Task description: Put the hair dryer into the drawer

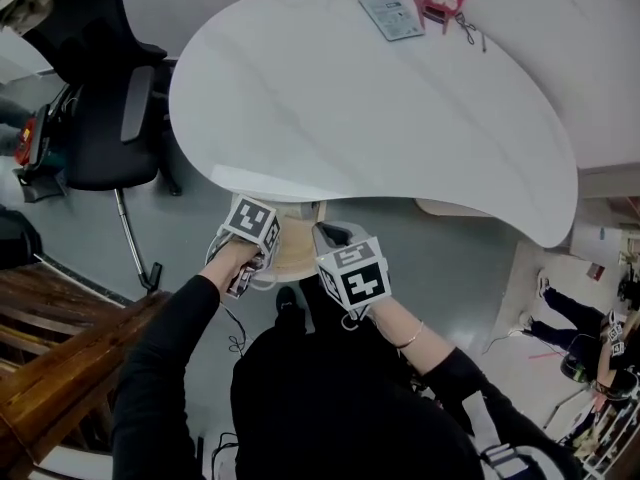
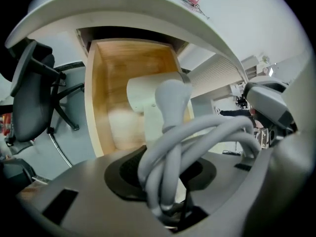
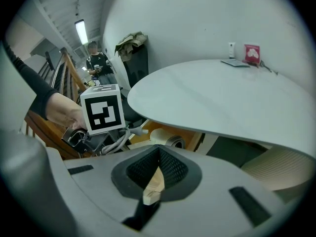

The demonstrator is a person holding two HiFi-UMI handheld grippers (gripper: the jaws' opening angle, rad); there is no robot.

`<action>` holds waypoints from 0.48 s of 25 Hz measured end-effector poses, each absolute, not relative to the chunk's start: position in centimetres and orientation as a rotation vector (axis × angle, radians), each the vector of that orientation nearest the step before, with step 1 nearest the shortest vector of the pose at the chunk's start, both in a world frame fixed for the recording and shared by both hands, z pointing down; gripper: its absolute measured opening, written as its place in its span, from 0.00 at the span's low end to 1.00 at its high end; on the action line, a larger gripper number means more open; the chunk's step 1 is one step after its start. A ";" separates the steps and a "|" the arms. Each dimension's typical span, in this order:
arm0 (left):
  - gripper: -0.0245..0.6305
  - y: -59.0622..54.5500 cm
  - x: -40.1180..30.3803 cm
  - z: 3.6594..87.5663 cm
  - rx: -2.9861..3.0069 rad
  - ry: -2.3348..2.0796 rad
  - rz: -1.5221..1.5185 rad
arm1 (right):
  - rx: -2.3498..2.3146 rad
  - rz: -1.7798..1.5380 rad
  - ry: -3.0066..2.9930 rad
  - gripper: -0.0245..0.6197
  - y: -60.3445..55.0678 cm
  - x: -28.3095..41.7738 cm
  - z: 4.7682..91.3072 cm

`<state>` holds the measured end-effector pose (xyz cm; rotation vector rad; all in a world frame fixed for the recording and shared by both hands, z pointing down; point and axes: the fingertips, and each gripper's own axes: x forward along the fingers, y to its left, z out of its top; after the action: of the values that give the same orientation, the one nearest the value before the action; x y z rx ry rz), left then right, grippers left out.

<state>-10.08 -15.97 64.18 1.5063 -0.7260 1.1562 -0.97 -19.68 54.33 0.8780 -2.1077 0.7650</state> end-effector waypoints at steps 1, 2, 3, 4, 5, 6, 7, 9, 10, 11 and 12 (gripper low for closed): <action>0.30 -16.2 -10.0 64.3 1.498 -0.748 1.144 | 0.875 0.767 -2.104 0.05 -19.7 -0.9 54.4; 0.30 -16.4 -9.9 64.4 1.492 -0.771 1.132 | 0.872 0.769 -2.100 0.05 -19.7 -0.9 54.5; 0.30 -16.7 -9.8 64.5 1.490 -0.792 1.120 | 0.869 0.771 -2.097 0.05 -19.7 -0.9 54.6; 0.30 -17.0 -9.8 64.6 1.488 -0.812 1.110 | 0.867 0.772 -2.095 0.05 -19.7 -0.9 54.7; 0.30 -17.3 -9.7 64.7 1.486 -0.831 1.101 | 0.866 0.772 -2.093 0.05 -19.8 -0.9 54.8; 0.30 -17.6 -9.7 64.9 1.482 -0.848 1.095 | 0.865 0.772 -2.092 0.05 -19.8 -0.9 54.8; 0.30 -17.8 -9.7 65.1 1.478 -0.865 1.089 | 0.864 0.772 -2.090 0.05 -19.8 -1.0 54.9; 0.30 -18.1 -9.8 65.5 1.467 -0.895 1.077 | 0.864 0.771 -2.087 0.05 -19.9 -1.1 55.1; 0.30 -18.2 -9.8 65.6 1.462 -0.907 1.069 | 0.864 0.772 -2.084 0.05 -19.9 -1.2 55.1; 0.30 -18.3 -9.7 65.8 1.458 -0.917 1.060 | 0.865 0.772 -2.082 0.05 -19.9 -1.2 55.2; 0.30 -18.5 -9.6 66.0 1.455 -0.927 1.051 | 0.866 0.771 -2.081 0.05 -20.0 -1.2 55.2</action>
<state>-9.60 -18.49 66.01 1.4548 -0.9268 1.0511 -1.21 -19.98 55.23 0.8664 -2.0810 0.7710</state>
